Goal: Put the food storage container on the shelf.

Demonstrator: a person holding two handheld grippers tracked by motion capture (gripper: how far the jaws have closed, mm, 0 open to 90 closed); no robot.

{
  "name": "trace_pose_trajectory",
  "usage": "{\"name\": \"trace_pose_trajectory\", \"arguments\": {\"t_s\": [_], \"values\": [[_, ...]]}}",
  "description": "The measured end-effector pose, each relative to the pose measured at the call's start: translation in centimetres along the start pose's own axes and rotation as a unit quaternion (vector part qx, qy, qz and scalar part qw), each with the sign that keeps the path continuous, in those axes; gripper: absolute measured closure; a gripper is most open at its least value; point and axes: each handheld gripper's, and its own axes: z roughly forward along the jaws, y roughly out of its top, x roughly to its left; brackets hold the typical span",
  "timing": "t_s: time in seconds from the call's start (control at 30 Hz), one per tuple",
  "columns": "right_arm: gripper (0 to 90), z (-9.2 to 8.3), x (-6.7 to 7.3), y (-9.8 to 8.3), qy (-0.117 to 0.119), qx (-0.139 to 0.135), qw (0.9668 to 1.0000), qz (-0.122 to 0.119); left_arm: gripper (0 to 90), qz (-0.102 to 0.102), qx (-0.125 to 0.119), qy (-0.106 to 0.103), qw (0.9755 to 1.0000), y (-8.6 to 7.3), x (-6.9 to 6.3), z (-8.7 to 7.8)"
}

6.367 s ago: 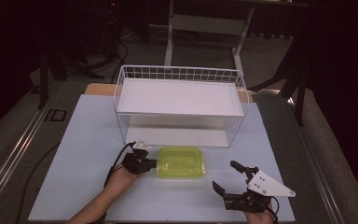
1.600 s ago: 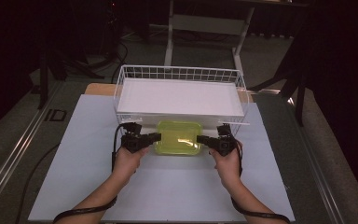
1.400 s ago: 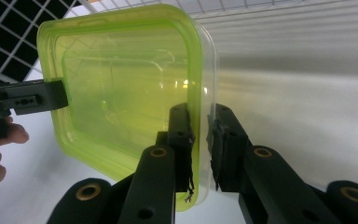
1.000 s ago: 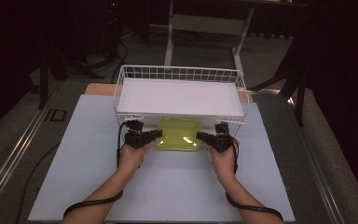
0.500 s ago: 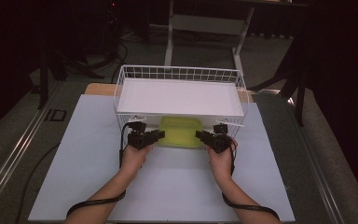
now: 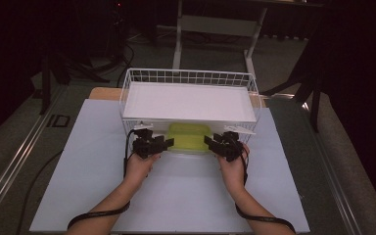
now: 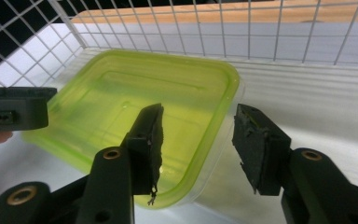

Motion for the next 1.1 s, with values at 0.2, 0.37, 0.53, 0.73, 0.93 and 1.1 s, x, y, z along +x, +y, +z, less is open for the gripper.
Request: {"name": "trace_pose_trajectory", "arguments": {"t_s": [0.2,0.37,0.53,0.73,0.93,1.1], "values": [[50.8,-1.1,0.5,-0.5,0.016,-0.004,0.9999,-0.001,28.9,0.028,-0.016,-0.043,0.9986,-0.4,0.0,-1.3],[50.5,-2.1,1.5,-1.0,0.029,0.002,0.9995,-0.011,19.3,0.051,-0.032,-0.050,0.9969,-1.1,-0.1,-2.4],[52.4,-2.9,2.7,-1.7,0.043,0.003,0.9987,-0.028,9.6,0.082,-0.031,-0.062,0.9942,-1.8,-0.5,-3.7],[72.8,-2.7,3.6,-2.6,0.040,0.018,0.9982,-0.040,2.4,0.102,-0.038,-0.065,0.9920,-3.2,-1.5,-5.5],[89.8,-1.7,4.7,-2.9,0.047,0.041,0.9954,-0.072,2.2,0.119,-0.039,-0.067,0.9899,-4.4,-2.7,-7.8],[90.0,-0.8,5.2,-3.1,0.047,0.049,0.9947,-0.077,1.5,0.139,-0.042,-0.064,0.9873,-5.6,-3.5,-9.2]]}}
